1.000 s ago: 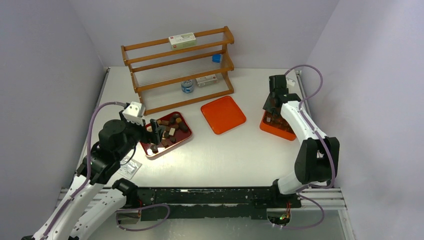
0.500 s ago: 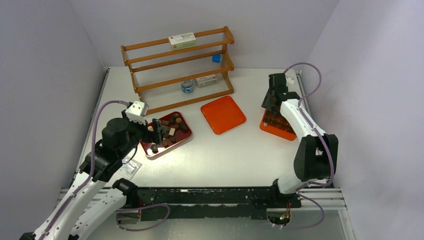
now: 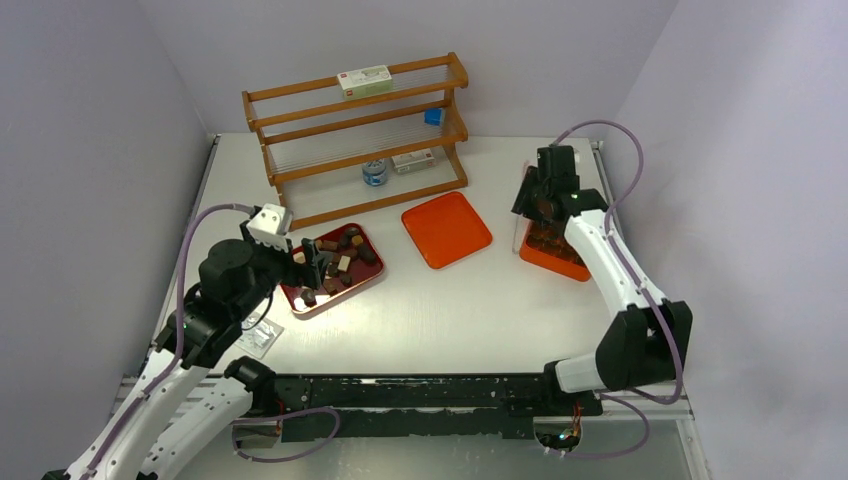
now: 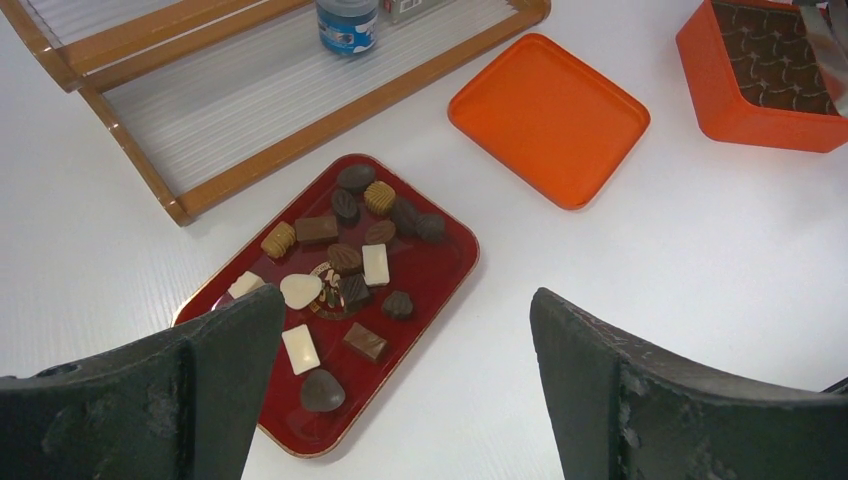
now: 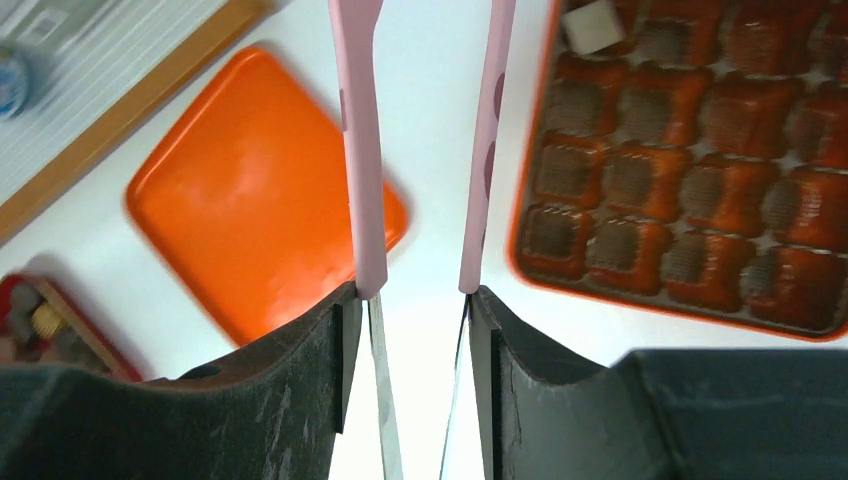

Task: Pack the chocolate
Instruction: Place the fake chocolate in the packing bottle.

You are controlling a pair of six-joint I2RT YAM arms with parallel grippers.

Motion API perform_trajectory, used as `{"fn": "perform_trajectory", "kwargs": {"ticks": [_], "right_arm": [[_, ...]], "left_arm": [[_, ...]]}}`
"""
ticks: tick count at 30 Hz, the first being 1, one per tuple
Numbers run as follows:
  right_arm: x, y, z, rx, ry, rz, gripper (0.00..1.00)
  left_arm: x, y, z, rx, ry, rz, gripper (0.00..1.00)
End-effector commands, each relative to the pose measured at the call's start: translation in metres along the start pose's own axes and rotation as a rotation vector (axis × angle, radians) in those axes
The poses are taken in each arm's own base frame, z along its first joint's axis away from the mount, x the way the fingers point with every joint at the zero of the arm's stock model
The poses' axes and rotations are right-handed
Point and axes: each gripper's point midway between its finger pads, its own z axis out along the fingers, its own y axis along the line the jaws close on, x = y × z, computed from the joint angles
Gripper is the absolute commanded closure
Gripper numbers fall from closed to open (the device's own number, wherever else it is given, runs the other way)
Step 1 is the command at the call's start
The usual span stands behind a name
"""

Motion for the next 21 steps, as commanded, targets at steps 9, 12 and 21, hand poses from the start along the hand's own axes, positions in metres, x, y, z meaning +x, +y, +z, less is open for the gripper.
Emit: {"fn": "perform_trajectory", "kwargs": {"ticks": [9,12,21], "right_arm": [[0.124,0.092,-0.055,-0.292,0.155,-0.273,0.55],[0.158,0.107,-0.062,-0.341,0.174,-0.329,0.55],[0.228,0.136,-0.056,-0.432,0.185,-0.476,0.55]], "left_arm": [[-0.011,-0.001,-0.004,0.003,-0.039,0.007,0.03],[-0.014,0.004,-0.008,-0.022,-0.059,0.000,0.03],[-0.023,0.009,-0.017,-0.047,-0.110,-0.014,0.04]]}}
